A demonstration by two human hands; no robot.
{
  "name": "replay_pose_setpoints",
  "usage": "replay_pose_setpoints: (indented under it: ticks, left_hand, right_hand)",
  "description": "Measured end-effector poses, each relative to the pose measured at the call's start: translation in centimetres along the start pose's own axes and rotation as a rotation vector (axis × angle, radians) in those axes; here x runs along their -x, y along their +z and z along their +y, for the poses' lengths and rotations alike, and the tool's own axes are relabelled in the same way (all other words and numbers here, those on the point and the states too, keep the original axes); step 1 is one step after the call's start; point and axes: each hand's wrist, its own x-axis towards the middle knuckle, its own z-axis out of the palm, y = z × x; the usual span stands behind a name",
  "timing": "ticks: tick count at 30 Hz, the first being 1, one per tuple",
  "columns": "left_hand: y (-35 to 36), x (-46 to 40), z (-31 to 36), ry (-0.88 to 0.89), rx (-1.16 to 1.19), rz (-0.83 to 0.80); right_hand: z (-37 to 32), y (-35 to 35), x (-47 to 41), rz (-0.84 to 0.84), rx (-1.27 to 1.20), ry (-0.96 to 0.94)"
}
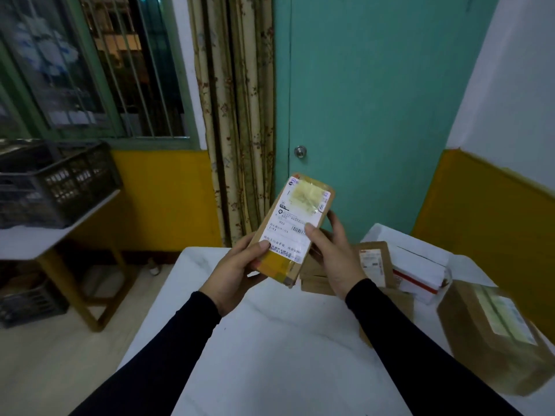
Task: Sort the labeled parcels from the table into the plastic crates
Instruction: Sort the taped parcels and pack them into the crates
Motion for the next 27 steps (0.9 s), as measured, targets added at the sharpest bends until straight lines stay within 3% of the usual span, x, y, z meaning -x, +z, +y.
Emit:
replay_pose_setpoints:
  ticks: [5,10,15,27]
  left_hand:
    - [-3.0,3.1,0.2,0.061,0.057,0.151]
    - [-8.6,6.7,1.1,0.071,0.059,0.292]
    - [-16.9,10.6,2.5,0.037,0.017,0.334]
    - [-43.7,21.6,7.5,-0.002,-0.094,0.594]
  right_hand:
    - [2.2,5.3,-0.2,-0.246,0.023,0.042]
    - [3.8,11.8,0.5,-0.372,0.045,0.083]
    - [5.1,20.4,1.0,-0.436,0.079,0.085]
    - [12.2,50.8,3.9,-0.594,0.121,0.151]
